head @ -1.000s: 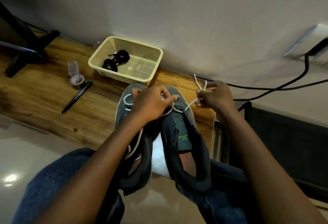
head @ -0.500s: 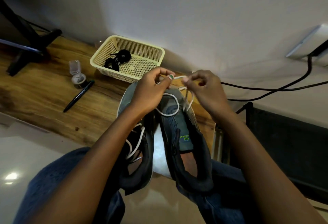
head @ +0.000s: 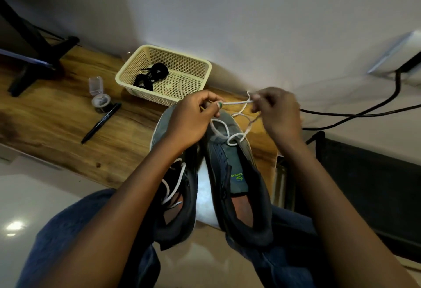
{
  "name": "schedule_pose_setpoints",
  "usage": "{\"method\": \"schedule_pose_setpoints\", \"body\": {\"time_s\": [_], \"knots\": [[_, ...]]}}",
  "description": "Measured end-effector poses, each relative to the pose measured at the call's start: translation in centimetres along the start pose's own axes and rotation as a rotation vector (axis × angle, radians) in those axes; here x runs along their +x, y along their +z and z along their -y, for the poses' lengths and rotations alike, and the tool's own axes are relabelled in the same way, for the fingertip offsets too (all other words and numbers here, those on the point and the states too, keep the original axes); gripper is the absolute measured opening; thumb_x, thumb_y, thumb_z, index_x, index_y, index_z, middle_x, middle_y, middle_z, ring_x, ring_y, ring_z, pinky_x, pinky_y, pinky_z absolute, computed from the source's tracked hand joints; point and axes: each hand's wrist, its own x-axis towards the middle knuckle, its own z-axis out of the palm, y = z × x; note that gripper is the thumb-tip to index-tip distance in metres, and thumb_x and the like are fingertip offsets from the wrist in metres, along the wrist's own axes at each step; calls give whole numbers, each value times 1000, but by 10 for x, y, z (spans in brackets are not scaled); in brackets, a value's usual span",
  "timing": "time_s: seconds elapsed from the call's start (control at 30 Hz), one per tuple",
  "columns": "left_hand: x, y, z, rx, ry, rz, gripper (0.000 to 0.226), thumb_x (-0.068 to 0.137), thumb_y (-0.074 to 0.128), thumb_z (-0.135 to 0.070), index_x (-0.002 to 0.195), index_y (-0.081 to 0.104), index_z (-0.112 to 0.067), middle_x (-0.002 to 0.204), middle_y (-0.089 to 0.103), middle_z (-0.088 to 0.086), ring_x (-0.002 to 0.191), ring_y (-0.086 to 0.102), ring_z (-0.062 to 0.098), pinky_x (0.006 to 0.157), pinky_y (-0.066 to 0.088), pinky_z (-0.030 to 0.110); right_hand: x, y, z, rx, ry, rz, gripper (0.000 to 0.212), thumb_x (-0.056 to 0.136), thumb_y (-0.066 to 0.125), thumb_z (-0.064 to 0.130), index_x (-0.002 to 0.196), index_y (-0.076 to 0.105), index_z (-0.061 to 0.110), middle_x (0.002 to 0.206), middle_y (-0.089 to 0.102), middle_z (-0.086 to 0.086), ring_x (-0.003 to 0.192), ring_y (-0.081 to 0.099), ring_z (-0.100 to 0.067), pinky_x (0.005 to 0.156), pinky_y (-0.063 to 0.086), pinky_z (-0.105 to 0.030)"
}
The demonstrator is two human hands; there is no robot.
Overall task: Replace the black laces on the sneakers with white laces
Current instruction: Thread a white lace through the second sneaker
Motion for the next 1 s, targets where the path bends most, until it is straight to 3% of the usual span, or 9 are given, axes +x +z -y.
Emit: {"method": "schedule_pose_setpoints", "body": {"time_s": [0.1, 0.23, 0.33, 0.43, 0.57, 0.7, 0.8, 0.9, 1.0], "knots": [[0, -3, 0, 6, -12, -9, 14, 93, 60, -18, 87, 67, -29, 67, 65, -10, 63, 58, 5, 65, 50, 35, 5, -19, -14, -130, 116, -195, 13, 89, 58, 14, 91, 68, 22, 75, 64, 8, 86, 62, -11, 81, 45, -30], [-2, 2, -4, 32, -16, 32, 7, 91, 62, -22, 89, 69, -25, 71, 67, -9, 69, 62, 11, 73, 53, 38, -10, -5, -6, -153, -38, 197, 45, 84, 68, 20, 127, 57, 27, 119, 64, 4, 122, 42, -23, 104, 37, -40], [-3, 3, -5, 59, 0, 37, 6, 85, 64, -31, 80, 68, -33, 79, 71, -6, 77, 67, 15, 76, 54, 42, -13, 9, 7, -91, -193, 374, 28, 85, 70, 22, 112, 70, 17, 95, 71, 4, 95, 62, -11, 89, 48, -31], [-2, 1, -2, 77, -31, 22, 11, 85, 68, -33, 74, 67, -35, 72, 69, -11, 68, 64, 8, 80, 54, 48, -2, -3, 2, -44, -53, 128, 9, 89, 65, 15, 89, 74, 15, 74, 70, 2, 65, 59, 3, 71, 46, -23], [-2, -4, -2, 139, -67, -19, 16, 77, 55, -51, 74, 67, -41, 69, 67, -21, 77, 64, 9, 90, 45, 57, 7, -27, -17, -39, 113, -140, 8, 90, 63, 18, 88, 70, 18, 90, 72, -3, 88, 66, -16, 81, 48, -31], [-4, -1, -6, 148, -64, -1, 16, 78, 56, -51, 76, 68, -42, 69, 66, -24, 77, 64, 7, 92, 45, 55, -9, -10, -5, -101, -29, 200, 54, 83, 71, 31, 133, 49, 34, 125, 57, 8, 127, 40, -20, 107, 33, -44], [-5, 2, -8, 214, -53, 21, 11, 88, 63, -42, 77, 67, -40, 72, 66, -21, 77, 64, 6, 94, 43, 49, -14, 9, 6, -223, -231, 352, 28, 84, 63, 43, 110, 68, 36, 101, 66, 17, 113, 52, -18, 99, 39, -52], [-3, -2, -6, 224, -61, 8, 18, 91, 60, -39, 74, 65, -41, 67, 64, -20, 57, 49, -8, 80, 40, 43, -2, -2, 3, -191, -162, 171, 13, 84, 61, 38, 72, 66, 41, 70, 67, 15, 81, 66, -16, 86, 47, -53], [-2, -6, -4, 205, -96, -8, 20, 92, 59, -36, 73, 66, -40, 64, 64, -18, 54, 45, -5, 85, 43, 55, 4, -21, -7, -276, -20, -21, 14, 87, 63, 35, 74, 67, 34, 67, 64, 13, 83, 65, -15, 92, 41, -44]]}}
